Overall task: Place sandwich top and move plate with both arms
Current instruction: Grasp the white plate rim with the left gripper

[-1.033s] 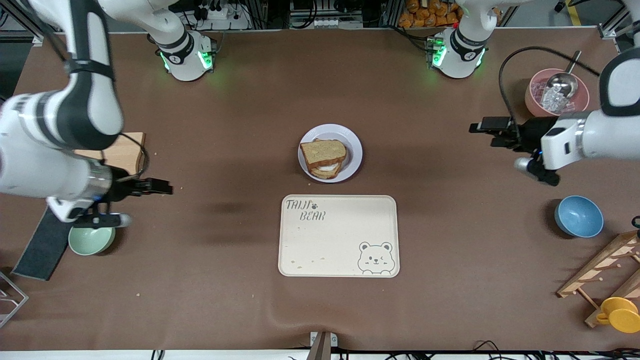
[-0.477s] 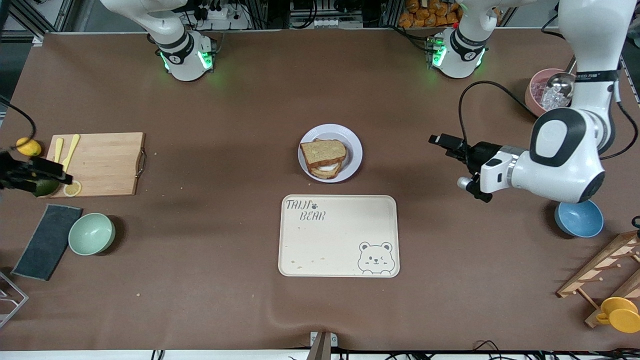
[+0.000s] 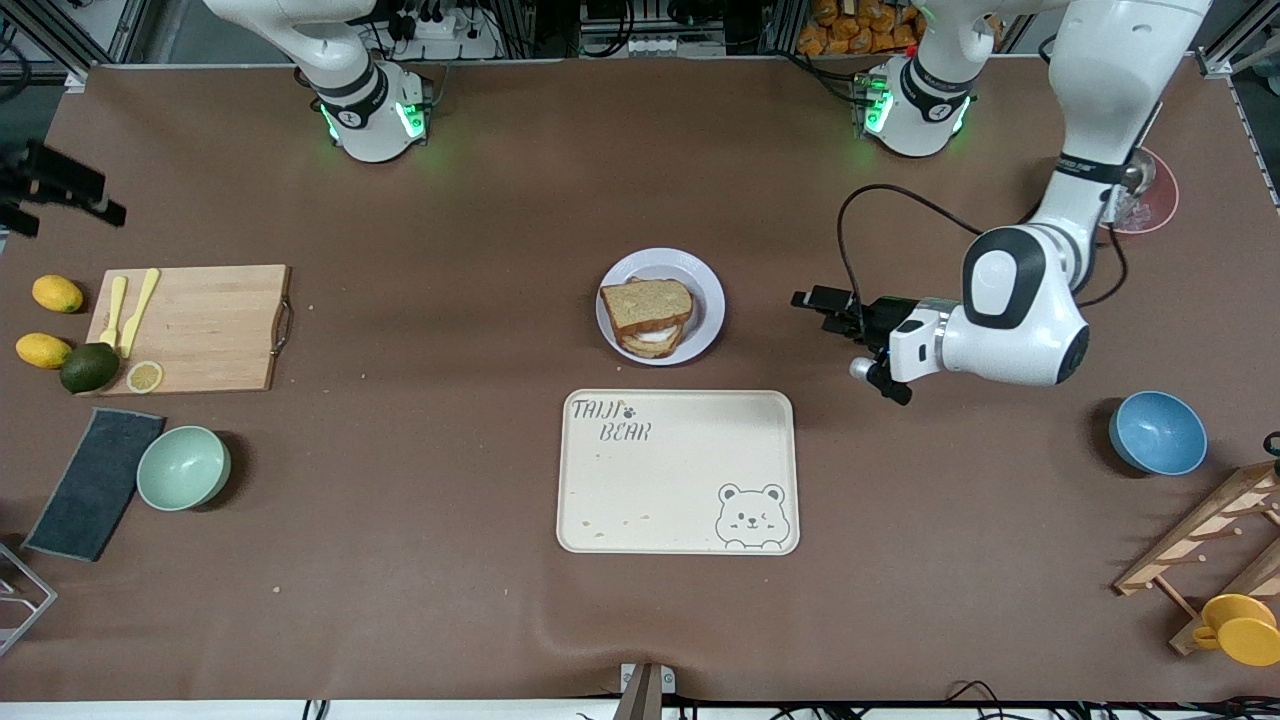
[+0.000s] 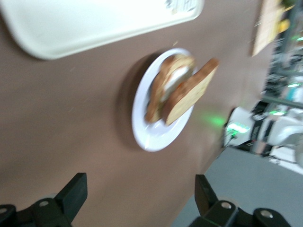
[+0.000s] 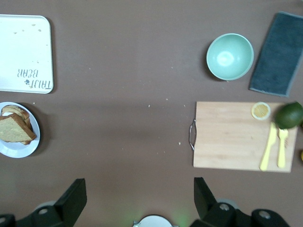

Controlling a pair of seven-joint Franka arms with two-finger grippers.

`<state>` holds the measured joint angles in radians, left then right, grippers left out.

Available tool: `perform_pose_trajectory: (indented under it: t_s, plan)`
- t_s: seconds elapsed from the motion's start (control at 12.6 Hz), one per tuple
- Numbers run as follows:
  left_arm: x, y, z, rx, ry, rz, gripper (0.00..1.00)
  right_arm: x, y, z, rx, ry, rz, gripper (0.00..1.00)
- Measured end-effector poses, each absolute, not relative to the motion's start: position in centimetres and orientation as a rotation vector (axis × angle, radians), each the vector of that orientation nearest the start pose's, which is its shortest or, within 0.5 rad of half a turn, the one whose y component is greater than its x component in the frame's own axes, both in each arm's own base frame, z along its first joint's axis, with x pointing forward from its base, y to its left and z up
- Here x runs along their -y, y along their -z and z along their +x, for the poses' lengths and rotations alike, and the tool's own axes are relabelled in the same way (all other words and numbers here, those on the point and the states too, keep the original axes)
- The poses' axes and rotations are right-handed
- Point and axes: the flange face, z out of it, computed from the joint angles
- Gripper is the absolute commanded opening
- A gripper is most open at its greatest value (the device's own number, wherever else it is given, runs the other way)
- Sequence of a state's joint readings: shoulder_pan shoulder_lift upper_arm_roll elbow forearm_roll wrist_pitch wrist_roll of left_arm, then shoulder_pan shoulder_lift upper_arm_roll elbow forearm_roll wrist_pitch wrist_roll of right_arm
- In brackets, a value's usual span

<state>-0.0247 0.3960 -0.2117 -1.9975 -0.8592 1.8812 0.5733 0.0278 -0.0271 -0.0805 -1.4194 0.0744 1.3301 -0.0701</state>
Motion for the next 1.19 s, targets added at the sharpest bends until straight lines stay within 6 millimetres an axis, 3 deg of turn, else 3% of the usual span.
perform_pose_trajectory:
  t_s: [0.08,0.24,0.64,0.79,1.19]
  plan:
    - [18.6,-24.6,53.5,0.335,0.378,2.17,1.0,1.1,-69.7,51.0,0.036,-0.073,-3.078,1.0]
    - [18.8,-22.7,53.5,0.34,0.351,2.152,1.0,1.7,-70.0,50.8,0.008,-0.059,-3.083,1.0]
    - [19.7,-18.9,52.6,0.343,0.279,2.062,1.0,4.2,-68.7,52.5,-0.067,0.011,-3.085,1.0]
    - [20.9,-17.0,51.8,0.317,0.269,2.066,1.0,4.4,-68.0,53.1,-0.073,0.002,-3.085,1.0]
    - [25.2,-14.9,48.2,0.282,0.272,2.068,1.0,3.9,-67.5,53.6,-0.068,-0.001,-3.086,1.0]
